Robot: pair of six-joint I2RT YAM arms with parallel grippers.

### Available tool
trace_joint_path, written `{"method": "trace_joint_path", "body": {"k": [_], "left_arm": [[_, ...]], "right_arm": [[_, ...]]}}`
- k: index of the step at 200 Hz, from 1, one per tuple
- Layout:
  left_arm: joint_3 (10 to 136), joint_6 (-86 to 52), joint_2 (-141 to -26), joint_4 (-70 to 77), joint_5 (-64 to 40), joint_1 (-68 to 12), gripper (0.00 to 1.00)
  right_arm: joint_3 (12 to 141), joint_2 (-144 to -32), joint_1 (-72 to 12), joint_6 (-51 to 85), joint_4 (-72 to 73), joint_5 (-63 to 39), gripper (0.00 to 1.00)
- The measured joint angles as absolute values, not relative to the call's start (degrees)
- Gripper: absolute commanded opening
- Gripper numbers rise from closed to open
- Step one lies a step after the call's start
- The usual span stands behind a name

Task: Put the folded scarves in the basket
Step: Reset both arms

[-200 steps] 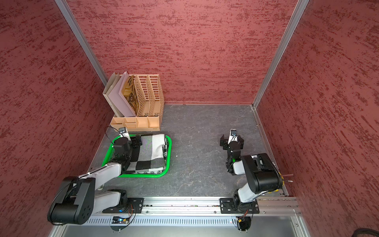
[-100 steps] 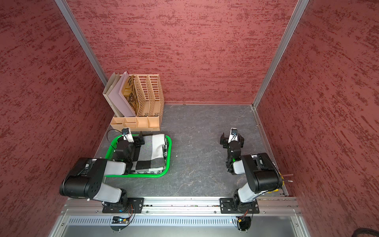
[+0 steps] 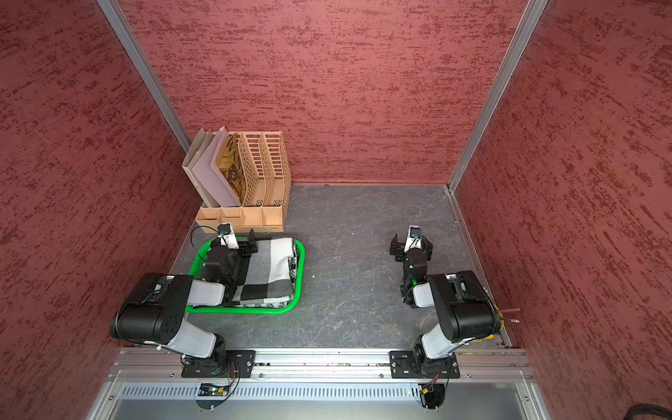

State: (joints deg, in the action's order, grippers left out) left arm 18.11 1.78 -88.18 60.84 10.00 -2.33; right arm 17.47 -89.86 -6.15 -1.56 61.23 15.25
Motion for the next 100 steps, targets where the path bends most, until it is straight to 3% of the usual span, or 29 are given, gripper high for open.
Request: {"method": "trace_joint_path", "body": {"k": [100], "left_arm": [[20.86,0.95,-88.09,55.68,3.25,0.16,1.00]], "right_arm": [[19.16,-89.86,-6.15,-1.56,58.61,15.25,0.98]]}}
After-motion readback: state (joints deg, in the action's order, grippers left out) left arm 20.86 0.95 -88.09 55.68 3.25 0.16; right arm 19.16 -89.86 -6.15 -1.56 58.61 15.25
